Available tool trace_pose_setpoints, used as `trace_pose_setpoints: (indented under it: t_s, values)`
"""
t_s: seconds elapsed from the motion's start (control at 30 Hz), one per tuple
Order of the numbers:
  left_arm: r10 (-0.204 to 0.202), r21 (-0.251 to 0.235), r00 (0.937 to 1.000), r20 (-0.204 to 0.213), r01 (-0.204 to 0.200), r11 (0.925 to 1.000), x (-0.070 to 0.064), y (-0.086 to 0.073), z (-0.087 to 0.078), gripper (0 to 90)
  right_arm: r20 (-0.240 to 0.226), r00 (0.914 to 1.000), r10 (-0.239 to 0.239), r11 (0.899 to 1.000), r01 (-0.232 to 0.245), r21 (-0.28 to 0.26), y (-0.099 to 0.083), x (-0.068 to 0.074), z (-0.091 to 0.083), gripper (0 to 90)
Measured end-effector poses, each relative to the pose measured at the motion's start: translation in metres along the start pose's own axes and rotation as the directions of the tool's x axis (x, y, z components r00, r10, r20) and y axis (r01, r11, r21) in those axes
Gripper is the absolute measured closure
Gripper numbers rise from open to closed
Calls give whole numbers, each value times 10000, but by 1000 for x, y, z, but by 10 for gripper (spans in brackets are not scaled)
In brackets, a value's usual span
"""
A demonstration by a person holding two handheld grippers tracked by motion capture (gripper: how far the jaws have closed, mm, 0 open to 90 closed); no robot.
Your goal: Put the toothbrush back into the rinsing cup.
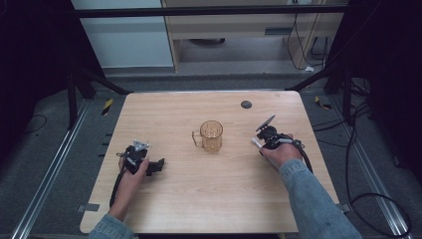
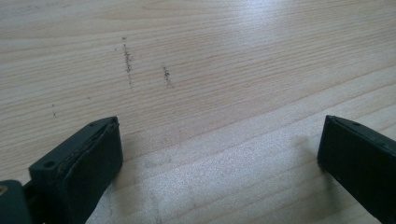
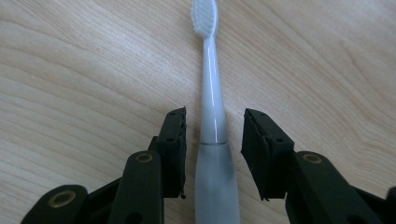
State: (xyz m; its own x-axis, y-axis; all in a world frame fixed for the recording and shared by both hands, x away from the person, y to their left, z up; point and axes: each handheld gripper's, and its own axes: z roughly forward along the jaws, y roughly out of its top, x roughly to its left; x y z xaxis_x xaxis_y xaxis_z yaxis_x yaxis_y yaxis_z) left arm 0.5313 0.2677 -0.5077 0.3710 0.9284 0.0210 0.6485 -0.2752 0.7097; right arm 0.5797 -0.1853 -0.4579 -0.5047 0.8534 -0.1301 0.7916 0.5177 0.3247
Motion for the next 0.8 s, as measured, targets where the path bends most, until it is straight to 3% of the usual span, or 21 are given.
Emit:
trace_pose_setpoints:
  t_s: [0.4, 0.8]
  values:
    - [8, -2, 10000, 7, -8, 10000, 0, 0, 0, 0, -133, 9994, 330, 9993, -328, 187, -5, -3, 4, 600]
    - [24, -8, 10000, 16, -24, 10000, 0, 0, 0, 0, -155, 9997, 204, 9994, -200, 276, -6, -3, 6, 611]
